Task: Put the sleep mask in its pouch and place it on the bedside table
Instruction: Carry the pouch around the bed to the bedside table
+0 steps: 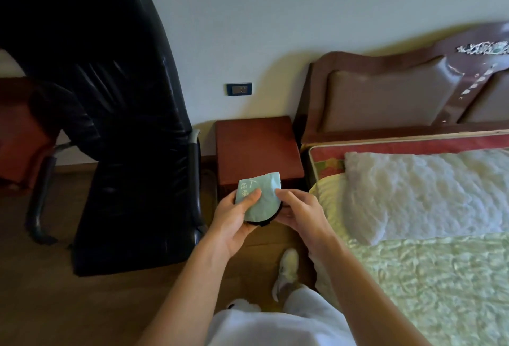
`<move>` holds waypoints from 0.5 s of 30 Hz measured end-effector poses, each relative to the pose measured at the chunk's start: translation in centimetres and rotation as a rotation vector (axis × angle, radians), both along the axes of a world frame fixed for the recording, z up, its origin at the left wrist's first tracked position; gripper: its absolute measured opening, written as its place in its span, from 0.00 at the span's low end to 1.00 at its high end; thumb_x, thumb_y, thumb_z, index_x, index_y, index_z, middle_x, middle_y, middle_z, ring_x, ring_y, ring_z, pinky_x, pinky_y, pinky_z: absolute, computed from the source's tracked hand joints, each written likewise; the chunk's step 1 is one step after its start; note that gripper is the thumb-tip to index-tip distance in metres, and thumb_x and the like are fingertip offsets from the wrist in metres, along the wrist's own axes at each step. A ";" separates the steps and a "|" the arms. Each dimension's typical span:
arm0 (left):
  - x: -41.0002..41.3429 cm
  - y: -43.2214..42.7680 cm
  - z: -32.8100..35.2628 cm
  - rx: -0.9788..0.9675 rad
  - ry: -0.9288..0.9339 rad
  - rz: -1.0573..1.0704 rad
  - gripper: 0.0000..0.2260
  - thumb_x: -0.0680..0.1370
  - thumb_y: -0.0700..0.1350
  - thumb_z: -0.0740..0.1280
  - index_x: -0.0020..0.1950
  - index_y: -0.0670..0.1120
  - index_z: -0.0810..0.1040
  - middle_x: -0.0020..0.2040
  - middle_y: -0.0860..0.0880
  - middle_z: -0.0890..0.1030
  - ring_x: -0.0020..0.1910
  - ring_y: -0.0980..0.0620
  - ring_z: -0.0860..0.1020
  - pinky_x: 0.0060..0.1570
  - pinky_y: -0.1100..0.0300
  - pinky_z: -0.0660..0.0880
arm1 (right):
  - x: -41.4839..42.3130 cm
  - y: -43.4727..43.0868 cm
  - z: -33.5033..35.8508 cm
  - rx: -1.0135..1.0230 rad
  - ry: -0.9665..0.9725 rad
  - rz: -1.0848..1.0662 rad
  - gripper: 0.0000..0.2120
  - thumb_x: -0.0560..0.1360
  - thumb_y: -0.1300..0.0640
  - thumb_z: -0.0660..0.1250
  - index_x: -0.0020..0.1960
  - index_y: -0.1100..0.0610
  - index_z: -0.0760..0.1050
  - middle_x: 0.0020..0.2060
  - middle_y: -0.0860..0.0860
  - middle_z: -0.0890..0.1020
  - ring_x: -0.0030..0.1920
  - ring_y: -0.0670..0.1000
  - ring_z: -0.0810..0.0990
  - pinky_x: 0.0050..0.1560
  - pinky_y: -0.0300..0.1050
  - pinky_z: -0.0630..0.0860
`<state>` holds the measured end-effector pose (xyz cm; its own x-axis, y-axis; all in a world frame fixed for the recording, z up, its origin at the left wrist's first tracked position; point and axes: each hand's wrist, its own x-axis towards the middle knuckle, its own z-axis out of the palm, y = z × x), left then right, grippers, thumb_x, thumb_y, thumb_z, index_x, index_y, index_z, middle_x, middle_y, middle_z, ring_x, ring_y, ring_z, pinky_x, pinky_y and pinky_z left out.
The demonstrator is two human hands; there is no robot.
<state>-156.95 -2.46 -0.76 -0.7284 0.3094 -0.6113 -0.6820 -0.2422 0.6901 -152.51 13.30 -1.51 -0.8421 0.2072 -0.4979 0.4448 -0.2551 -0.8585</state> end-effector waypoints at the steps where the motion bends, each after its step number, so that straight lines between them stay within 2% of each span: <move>1: -1.3 0.3 -0.2 -0.006 -0.006 0.010 0.09 0.75 0.43 0.73 0.54 0.49 0.81 0.47 0.46 0.88 0.46 0.49 0.86 0.42 0.53 0.83 | -1.2 0.4 -0.2 -0.005 -0.001 0.002 0.15 0.78 0.51 0.71 0.57 0.61 0.83 0.49 0.57 0.89 0.49 0.54 0.89 0.46 0.47 0.85; 4: -5.2 1.4 -0.8 -0.036 -0.008 0.046 0.11 0.74 0.42 0.74 0.56 0.48 0.81 0.51 0.44 0.87 0.50 0.46 0.85 0.44 0.51 0.83 | -5.2 1.7 -0.9 0.012 -0.012 0.020 0.18 0.72 0.45 0.73 0.54 0.58 0.84 0.46 0.54 0.90 0.47 0.52 0.89 0.43 0.41 0.84; 8: -12.0 3.9 -1.8 -0.079 -0.001 0.086 0.15 0.73 0.43 0.75 0.59 0.47 0.81 0.54 0.44 0.86 0.52 0.46 0.85 0.46 0.53 0.83 | -12.2 4.6 -1.9 0.020 -0.032 0.030 0.19 0.66 0.40 0.74 0.50 0.53 0.86 0.43 0.50 0.90 0.46 0.50 0.89 0.44 0.41 0.84; 12: -18.7 6.6 -2.1 -0.105 0.032 0.124 0.15 0.74 0.43 0.74 0.60 0.45 0.80 0.53 0.44 0.87 0.51 0.47 0.85 0.44 0.55 0.82 | -19.2 7.5 -1.8 0.031 -0.025 0.089 0.19 0.67 0.41 0.73 0.50 0.53 0.86 0.43 0.53 0.90 0.46 0.51 0.89 0.45 0.43 0.83; 15: -24.2 9.4 -1.9 -0.120 0.031 0.161 0.17 0.74 0.43 0.74 0.62 0.44 0.79 0.55 0.43 0.86 0.53 0.46 0.84 0.47 0.53 0.82 | -25.3 10.4 -1.4 0.025 -0.042 0.119 0.16 0.71 0.44 0.72 0.51 0.54 0.86 0.44 0.53 0.90 0.46 0.50 0.89 0.44 0.41 0.83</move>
